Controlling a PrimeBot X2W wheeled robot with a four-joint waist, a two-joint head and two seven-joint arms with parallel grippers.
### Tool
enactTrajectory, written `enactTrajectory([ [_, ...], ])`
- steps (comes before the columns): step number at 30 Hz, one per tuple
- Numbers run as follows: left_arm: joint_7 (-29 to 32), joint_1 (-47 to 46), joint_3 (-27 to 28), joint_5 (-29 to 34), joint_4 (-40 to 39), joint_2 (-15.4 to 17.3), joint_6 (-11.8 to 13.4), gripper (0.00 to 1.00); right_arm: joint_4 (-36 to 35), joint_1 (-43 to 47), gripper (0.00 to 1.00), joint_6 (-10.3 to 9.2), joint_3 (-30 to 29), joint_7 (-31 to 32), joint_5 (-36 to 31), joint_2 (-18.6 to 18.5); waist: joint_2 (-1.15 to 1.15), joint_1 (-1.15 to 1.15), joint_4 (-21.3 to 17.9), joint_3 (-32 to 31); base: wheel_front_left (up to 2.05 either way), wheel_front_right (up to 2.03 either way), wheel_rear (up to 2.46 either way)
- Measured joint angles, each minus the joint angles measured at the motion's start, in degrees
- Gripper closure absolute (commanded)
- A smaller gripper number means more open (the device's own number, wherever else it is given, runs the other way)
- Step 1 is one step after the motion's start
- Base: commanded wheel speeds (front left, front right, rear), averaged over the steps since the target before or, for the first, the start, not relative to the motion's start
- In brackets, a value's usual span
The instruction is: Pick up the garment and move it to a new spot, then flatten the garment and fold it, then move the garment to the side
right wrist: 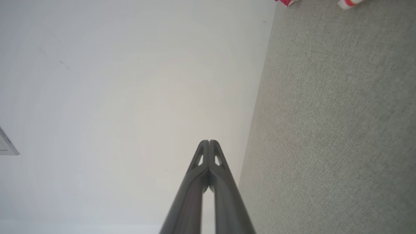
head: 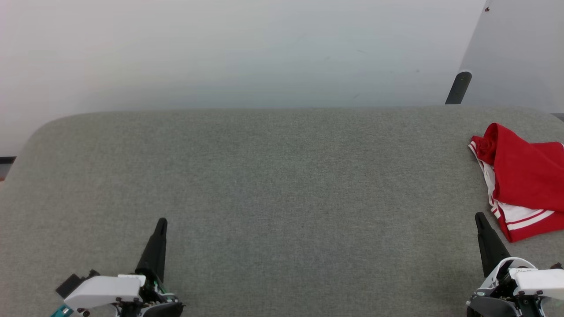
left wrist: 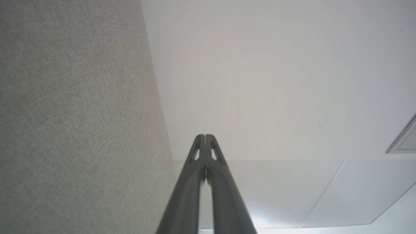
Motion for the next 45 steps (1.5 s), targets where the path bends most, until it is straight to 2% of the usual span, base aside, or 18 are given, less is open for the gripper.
enactTrajectory([
  [45,0.0,0.0,0.0,0.0,0.0,0.0,0.0,1.00,0.0,0.0,1.00,0.00,0.0,0.0,0.0,0.0,0.00,0.00,0.0,0.0,0.00,0.00,0.00],
])
